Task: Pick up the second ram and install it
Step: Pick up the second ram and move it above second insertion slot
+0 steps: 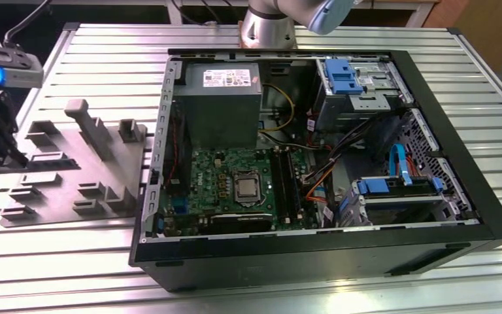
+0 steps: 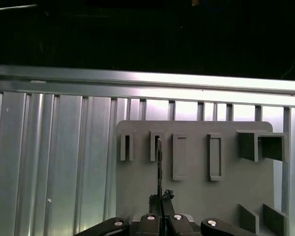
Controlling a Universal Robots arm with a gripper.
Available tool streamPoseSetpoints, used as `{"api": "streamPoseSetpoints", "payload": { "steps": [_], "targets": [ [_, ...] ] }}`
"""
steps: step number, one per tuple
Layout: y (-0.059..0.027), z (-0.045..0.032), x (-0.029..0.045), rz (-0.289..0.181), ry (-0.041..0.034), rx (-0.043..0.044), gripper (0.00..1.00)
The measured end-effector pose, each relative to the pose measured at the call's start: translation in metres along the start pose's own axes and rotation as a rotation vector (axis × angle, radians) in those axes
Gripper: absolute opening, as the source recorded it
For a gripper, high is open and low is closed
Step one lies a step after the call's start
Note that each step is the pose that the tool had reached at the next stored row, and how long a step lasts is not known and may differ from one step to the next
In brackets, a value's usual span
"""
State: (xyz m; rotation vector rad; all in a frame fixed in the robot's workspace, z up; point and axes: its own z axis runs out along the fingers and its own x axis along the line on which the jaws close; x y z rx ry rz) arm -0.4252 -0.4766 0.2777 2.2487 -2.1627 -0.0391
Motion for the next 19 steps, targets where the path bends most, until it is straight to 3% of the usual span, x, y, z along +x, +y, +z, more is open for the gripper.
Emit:
{"api": "streamPoseSetpoints", "payload": {
  "steps": [9, 19],
  "targets": [
    [0.0007, -0.0221, -0.0001, 0.001, 0.0103, 0.0001, 0.12],
    [0.0016, -0.0491, -0.0001, 0.004, 0.0285, -0.0006, 0.12]
  ]
}}
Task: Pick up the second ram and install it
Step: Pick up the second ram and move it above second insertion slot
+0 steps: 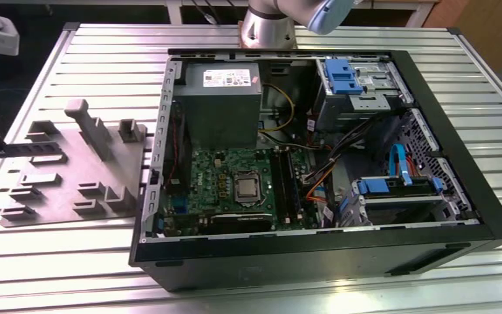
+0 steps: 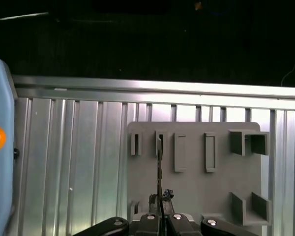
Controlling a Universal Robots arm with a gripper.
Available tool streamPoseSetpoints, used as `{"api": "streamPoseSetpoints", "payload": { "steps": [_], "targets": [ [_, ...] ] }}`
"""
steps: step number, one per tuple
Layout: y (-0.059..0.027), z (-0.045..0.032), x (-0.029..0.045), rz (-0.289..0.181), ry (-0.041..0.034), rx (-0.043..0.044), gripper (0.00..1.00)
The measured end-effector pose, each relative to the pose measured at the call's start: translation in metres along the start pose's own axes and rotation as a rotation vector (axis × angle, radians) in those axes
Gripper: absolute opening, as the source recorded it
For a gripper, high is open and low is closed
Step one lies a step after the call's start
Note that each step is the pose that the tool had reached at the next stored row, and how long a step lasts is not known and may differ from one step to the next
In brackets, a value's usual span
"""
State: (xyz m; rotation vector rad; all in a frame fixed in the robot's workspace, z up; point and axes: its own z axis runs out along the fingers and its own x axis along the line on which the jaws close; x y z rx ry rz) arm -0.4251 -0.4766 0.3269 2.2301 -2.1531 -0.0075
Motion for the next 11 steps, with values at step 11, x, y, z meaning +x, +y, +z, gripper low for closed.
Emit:
{"api": "streamPoseSetpoints", "payload": {
  "steps": [11],
  "targets": [
    [0.0011, -0.0312, 0.0008, 0.004, 0.0028, -0.0002, 0.12]
  ]
}}
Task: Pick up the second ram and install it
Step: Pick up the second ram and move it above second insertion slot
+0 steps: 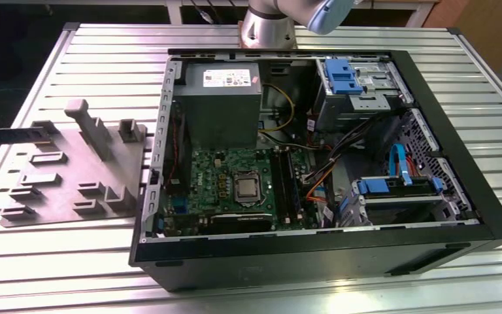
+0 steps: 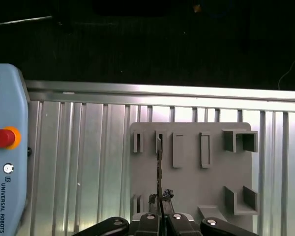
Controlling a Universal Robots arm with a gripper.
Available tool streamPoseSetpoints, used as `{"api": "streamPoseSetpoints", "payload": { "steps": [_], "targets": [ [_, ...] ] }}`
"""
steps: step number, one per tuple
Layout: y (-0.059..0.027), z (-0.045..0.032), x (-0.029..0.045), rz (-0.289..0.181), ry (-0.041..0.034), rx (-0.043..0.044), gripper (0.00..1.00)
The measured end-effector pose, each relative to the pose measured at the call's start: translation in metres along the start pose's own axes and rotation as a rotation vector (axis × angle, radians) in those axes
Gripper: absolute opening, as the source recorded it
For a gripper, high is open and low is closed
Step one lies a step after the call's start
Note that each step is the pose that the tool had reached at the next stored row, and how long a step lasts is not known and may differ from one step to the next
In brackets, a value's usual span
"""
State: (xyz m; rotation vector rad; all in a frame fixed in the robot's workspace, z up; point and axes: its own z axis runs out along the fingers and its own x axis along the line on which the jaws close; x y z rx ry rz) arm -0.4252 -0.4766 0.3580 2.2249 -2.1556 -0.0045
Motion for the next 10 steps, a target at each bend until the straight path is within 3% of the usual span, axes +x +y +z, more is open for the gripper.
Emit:
{"api": "streamPoseSetpoints", "payload": {
  "steps": [10],
  "targets": [
    [0.0006, -0.0179, 0.0005, 0.003, 0.0026, -0.0002, 0.12]
  ]
}}
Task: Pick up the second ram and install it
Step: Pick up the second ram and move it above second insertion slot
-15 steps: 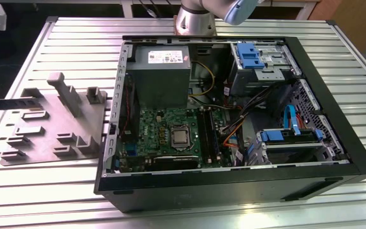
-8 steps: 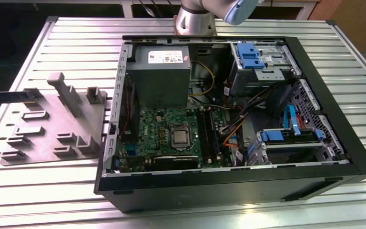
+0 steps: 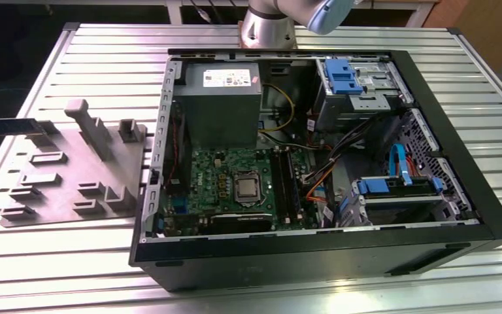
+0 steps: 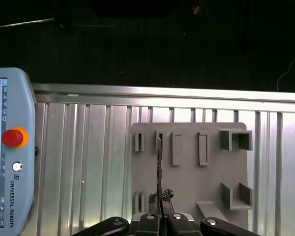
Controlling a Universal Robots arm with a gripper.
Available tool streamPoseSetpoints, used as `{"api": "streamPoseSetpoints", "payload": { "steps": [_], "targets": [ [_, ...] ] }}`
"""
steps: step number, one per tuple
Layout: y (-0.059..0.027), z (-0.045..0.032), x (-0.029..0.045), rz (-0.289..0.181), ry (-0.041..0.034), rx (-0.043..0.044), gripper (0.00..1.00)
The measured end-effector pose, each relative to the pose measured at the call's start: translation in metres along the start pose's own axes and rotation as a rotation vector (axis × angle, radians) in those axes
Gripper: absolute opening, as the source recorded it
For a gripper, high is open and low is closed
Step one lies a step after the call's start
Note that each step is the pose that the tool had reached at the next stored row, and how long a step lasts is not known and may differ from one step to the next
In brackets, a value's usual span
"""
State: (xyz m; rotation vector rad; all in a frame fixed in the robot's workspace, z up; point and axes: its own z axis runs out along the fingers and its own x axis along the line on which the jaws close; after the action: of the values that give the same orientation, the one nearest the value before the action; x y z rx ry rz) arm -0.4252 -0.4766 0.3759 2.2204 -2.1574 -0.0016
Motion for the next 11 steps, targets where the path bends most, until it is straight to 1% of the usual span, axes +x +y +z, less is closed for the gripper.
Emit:
{"api": "streamPoseSetpoints", "payload": {
  "steps": [3, 8, 11],
  "targets": [
    [0.0002, -0.0058, 0.0002, 0.000, 0.0008, 0.0000, 0.12],
    [0.0004, -0.0127, 0.0003, 0.000, 0.0018, -0.0001, 0.12],
    [0.0005, -0.0133, 0.0003, 0.000, 0.0019, 0.0002, 0.12]
  ]
}}
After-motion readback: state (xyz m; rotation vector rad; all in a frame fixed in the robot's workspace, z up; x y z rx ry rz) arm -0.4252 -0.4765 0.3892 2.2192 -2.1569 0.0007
